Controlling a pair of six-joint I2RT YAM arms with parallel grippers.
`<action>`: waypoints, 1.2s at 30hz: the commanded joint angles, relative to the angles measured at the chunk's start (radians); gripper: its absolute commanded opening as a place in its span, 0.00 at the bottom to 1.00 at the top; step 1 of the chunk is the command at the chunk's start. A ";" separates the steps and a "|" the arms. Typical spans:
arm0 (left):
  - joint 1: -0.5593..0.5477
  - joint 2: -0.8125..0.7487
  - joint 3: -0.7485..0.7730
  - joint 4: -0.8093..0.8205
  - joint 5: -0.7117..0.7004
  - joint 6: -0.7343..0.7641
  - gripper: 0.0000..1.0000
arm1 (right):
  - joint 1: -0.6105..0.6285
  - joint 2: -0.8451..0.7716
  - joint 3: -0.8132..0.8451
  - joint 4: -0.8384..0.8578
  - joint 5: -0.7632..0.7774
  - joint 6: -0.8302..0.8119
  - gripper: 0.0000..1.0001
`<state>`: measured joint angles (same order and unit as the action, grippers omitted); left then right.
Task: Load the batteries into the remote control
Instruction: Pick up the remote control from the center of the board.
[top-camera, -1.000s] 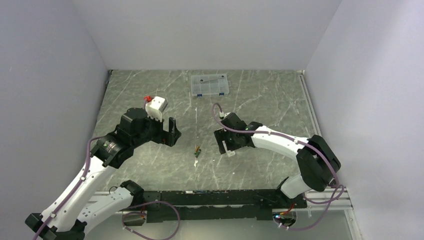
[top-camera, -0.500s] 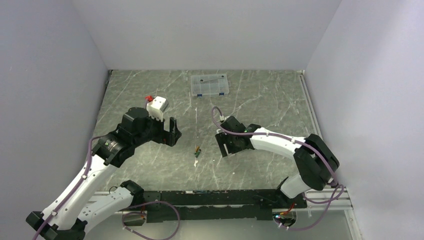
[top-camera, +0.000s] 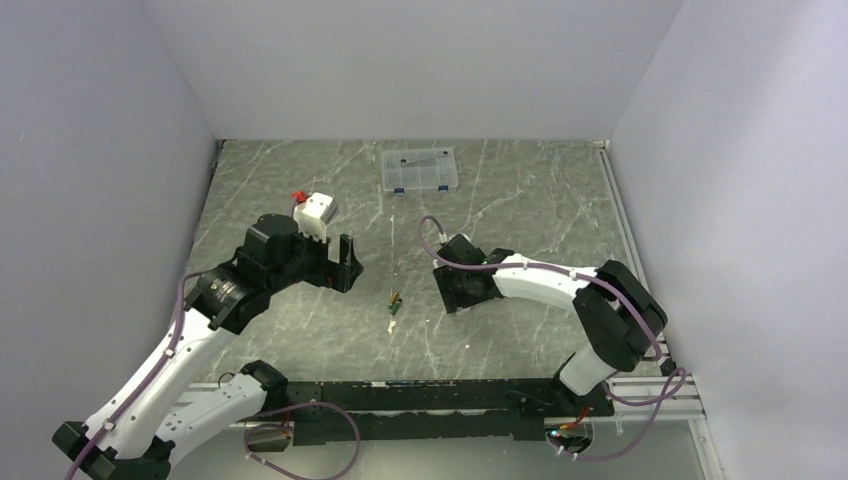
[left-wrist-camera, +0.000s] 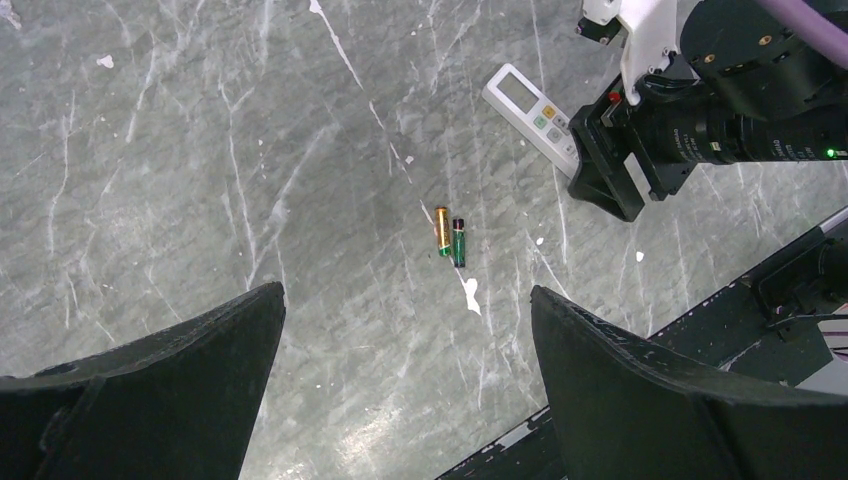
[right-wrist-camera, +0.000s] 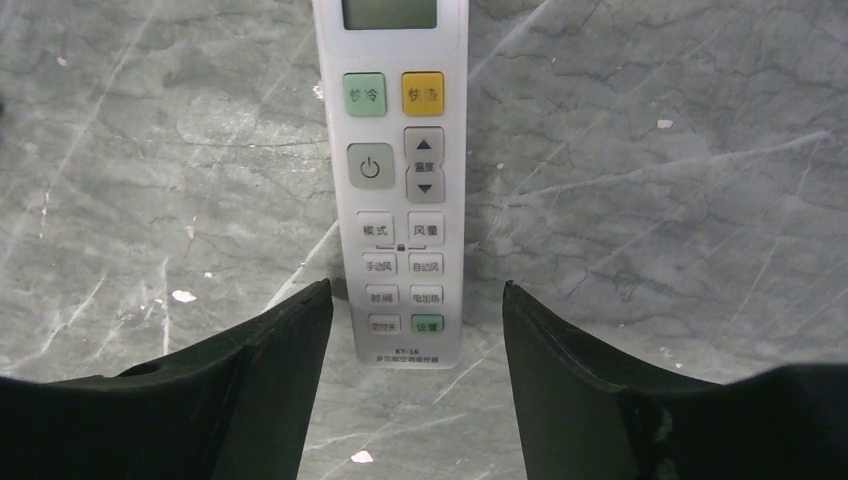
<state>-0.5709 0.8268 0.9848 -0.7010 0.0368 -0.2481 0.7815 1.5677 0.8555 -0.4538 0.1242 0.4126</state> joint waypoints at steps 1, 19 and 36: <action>-0.001 -0.005 0.002 0.017 -0.006 0.019 0.99 | 0.006 0.015 0.035 0.029 0.032 0.010 0.64; -0.001 -0.009 0.002 0.015 -0.008 0.020 0.99 | 0.023 0.047 0.024 0.030 0.054 0.012 0.34; -0.001 0.000 0.003 0.015 0.002 0.010 0.99 | 0.031 -0.031 0.010 0.029 0.045 0.009 0.00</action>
<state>-0.5709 0.8276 0.9848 -0.7013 0.0364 -0.2485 0.8040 1.5909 0.8635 -0.4320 0.1627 0.4168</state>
